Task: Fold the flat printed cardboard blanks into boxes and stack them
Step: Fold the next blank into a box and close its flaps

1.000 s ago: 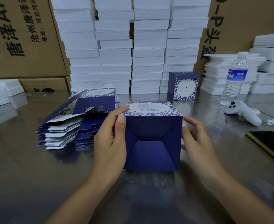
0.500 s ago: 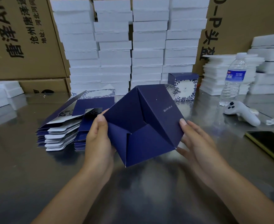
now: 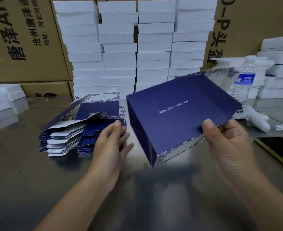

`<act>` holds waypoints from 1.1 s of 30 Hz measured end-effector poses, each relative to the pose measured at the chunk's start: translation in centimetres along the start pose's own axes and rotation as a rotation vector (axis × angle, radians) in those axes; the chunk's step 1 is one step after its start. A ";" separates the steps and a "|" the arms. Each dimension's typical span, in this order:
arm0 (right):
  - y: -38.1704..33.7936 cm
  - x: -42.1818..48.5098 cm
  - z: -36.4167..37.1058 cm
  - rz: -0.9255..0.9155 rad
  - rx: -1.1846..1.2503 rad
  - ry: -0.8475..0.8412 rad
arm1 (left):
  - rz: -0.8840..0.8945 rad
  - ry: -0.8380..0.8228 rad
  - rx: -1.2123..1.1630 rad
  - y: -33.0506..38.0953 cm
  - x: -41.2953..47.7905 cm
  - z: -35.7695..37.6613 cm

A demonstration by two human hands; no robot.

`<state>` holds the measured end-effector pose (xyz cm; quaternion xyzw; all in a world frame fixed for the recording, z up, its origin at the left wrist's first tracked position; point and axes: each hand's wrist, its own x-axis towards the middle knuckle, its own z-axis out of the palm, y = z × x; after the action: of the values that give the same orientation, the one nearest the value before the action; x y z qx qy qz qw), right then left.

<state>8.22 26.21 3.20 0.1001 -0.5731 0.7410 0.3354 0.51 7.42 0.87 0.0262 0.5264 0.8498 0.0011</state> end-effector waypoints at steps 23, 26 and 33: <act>3.4 -2.4 2.6 -1.161 -1.394 -0.316 | 0.935 -0.287 0.656 -1.2 -4.9 2.2; 3.3 -2.3 2.4 -1.059 -1.361 -0.455 | 1.041 -0.205 0.787 -1.4 -4.7 2.2; 1.4 -1.3 3.8 -0.189 -1.290 -0.355 | 0.981 -0.207 0.751 -0.8 -3.9 1.9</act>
<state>7.44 22.06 2.67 0.0496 -0.9360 0.1900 0.2922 4.48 9.33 0.81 0.3454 0.7132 0.5014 -0.3473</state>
